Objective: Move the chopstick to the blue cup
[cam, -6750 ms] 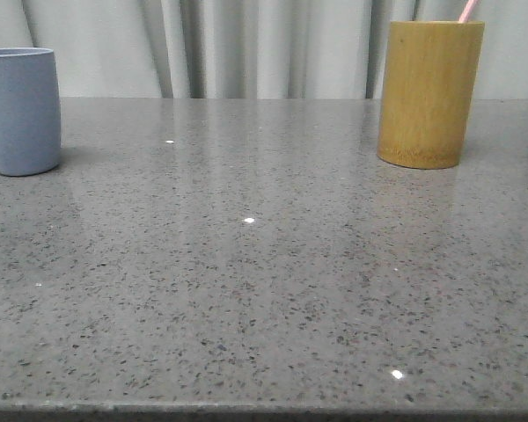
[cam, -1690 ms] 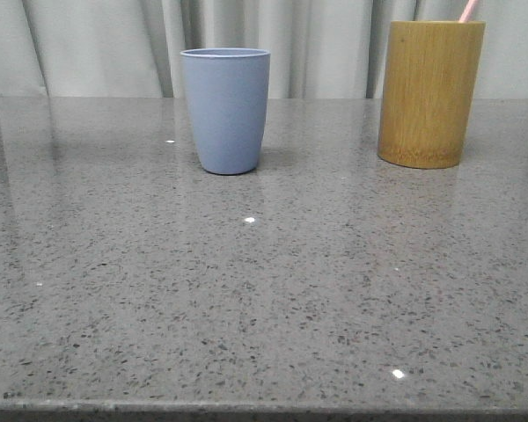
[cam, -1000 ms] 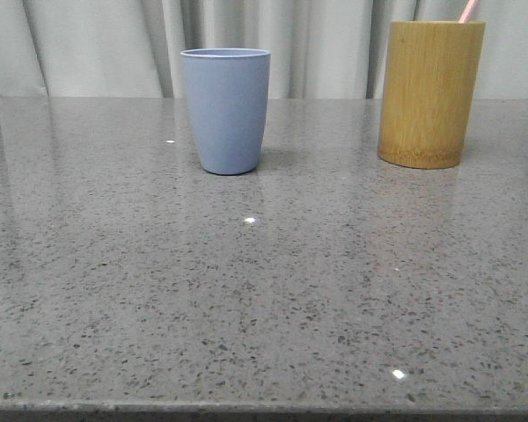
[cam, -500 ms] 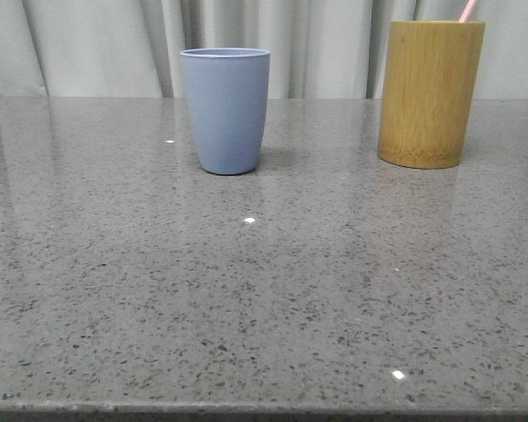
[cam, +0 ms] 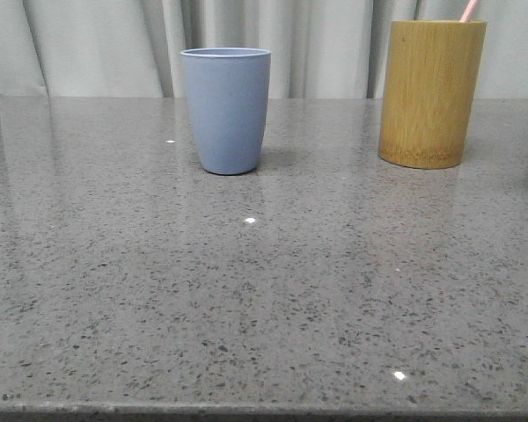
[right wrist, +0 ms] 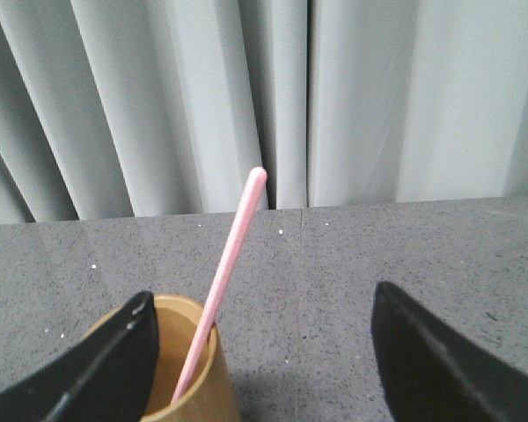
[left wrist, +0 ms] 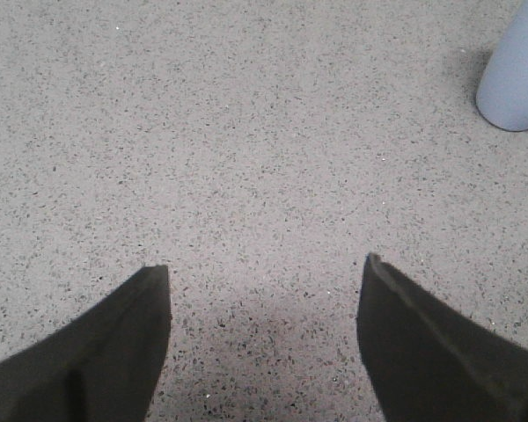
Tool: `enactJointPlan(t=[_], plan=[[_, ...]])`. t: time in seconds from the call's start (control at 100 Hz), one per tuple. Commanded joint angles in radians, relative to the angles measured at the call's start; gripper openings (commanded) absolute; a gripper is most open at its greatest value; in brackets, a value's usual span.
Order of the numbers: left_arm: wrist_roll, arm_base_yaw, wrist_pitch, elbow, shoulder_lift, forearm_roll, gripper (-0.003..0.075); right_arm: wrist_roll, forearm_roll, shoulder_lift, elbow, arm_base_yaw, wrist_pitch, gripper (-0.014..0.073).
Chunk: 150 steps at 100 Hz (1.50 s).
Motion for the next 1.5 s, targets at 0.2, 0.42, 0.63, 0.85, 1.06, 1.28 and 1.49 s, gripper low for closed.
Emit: enactJointPlan(t=[0.2, 0.42, 0.63, 0.85, 1.06, 1.28, 1.49], plan=[[-0.006, 0.003, -0.067, -0.023, -0.003, -0.011, 0.0450, 0.027, 0.000, 0.116, -0.118, -0.001, -0.138, 0.0519], [-0.006, 0.003, -0.067, -0.023, -0.003, -0.011, 0.0449, 0.055, 0.000, 0.207, -0.185, -0.001, -0.147, 0.0519], [-0.006, 0.003, -0.067, -0.023, -0.003, -0.011, 0.0449, 0.105, 0.000, 0.276, -0.224, 0.001, -0.194, 0.0519], [-0.006, 0.003, -0.067, -0.023, -0.003, -0.011, 0.0449, 0.109, 0.000, 0.334, -0.250, 0.041, -0.235, 0.0519], [-0.006, 0.003, -0.067, -0.023, -0.003, -0.011, 0.0449, 0.113, 0.000, 0.368, -0.264, 0.048, -0.254, 0.0519], [-0.006, 0.003, -0.065, -0.023, -0.003, -0.011, 0.0449, 0.113, 0.000, 0.382, -0.264, 0.048, -0.261, 0.0518], [-0.006, 0.003, -0.065, -0.023, -0.003, -0.011, 0.0449, 0.113, 0.000, 0.382, -0.264, 0.048, -0.269, 0.0407]])
